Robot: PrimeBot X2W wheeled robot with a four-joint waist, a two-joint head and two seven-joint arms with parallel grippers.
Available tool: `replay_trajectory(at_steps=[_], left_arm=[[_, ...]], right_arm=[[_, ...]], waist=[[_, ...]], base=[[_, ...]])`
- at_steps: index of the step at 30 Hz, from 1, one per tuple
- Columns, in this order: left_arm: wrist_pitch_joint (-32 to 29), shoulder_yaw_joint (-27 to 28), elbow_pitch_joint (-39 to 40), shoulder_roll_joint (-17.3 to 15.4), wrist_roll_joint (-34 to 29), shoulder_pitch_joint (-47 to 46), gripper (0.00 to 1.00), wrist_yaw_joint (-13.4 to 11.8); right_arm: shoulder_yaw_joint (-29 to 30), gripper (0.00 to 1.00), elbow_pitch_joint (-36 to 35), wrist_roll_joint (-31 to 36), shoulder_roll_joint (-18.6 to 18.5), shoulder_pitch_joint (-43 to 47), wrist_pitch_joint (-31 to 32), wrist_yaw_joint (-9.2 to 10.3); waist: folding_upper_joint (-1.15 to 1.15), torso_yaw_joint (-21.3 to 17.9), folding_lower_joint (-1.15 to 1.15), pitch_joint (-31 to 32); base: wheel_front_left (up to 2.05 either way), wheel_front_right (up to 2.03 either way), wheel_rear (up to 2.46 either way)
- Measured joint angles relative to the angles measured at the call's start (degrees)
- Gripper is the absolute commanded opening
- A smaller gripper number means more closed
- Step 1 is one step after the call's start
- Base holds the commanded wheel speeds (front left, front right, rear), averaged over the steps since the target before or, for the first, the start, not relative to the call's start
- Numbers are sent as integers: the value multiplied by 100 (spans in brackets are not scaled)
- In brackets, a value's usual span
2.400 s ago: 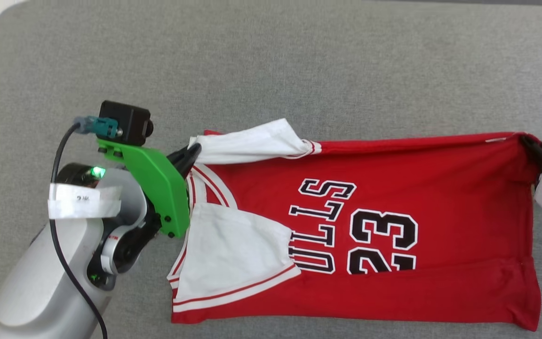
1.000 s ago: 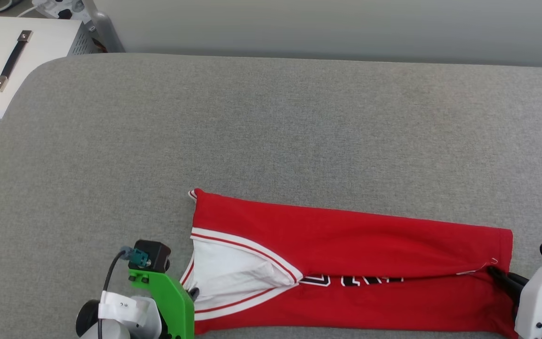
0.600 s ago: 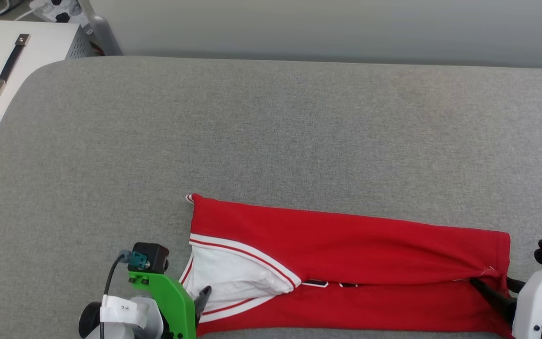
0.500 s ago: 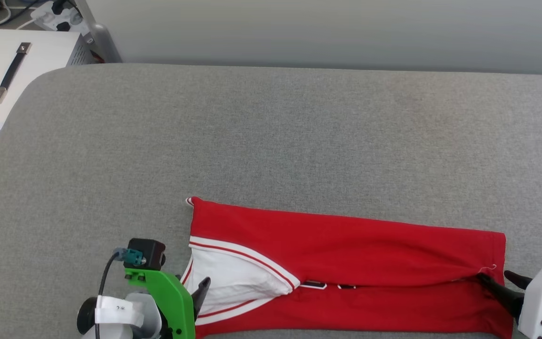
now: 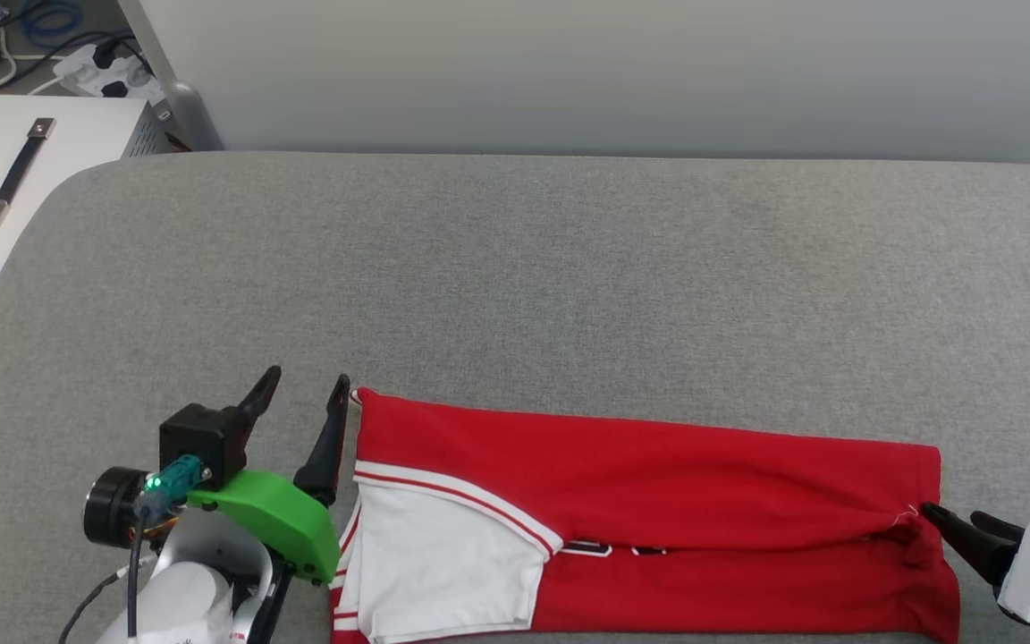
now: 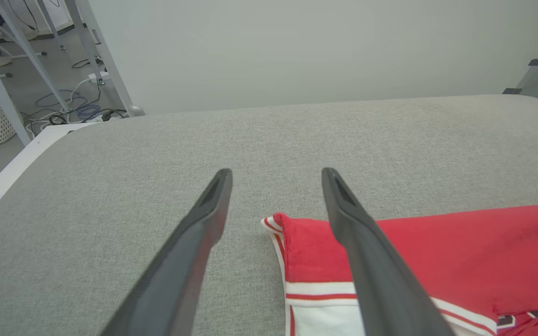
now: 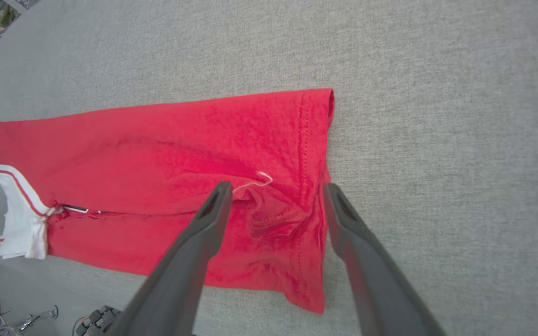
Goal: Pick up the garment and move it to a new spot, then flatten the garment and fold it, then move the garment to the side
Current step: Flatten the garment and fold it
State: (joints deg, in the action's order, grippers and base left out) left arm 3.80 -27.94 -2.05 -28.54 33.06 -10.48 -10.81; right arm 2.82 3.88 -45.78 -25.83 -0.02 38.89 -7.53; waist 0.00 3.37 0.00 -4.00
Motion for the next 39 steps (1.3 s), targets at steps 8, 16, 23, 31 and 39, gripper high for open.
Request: replay_trajectory(at_steps=[8, 16, 23, 31, 39], left_arm=[[1037, -46, -347, 13, -920, -144, 100, -21], [1085, 220, -347, 371, -1343, -164, 100, 172], [1085, 481, -458, 598, -1501, -163, 100, 404], [1087, 761, -572, 810, -1702, -162, 100, 622], [1085, 1000, -676, 943, -1812, -136, 100, 805]], right_arm=[[1155, 100, 105, 623, 1063, -180, 563, 1], [1967, 100, 459, 1280, 1518, -515, 1146, 1], [2000, 100, 570, 1376, 1637, -607, 1340, 1], [1559, 100, 587, 1106, 1730, -610, 1379, 1], [1314, 0, 761, 1039, 1762, -609, 1129, 1]], waist=[[0, 71, 0, -168], [0, 251, 0, -454], [0, 376, 0, -629], [0, 425, 0, -696], [0, 408, 0, -604]], base=[[0, 0, 0], [0, 0, 0], [0, 0, 0], [0, 0, 0], [0, 0, 0]])
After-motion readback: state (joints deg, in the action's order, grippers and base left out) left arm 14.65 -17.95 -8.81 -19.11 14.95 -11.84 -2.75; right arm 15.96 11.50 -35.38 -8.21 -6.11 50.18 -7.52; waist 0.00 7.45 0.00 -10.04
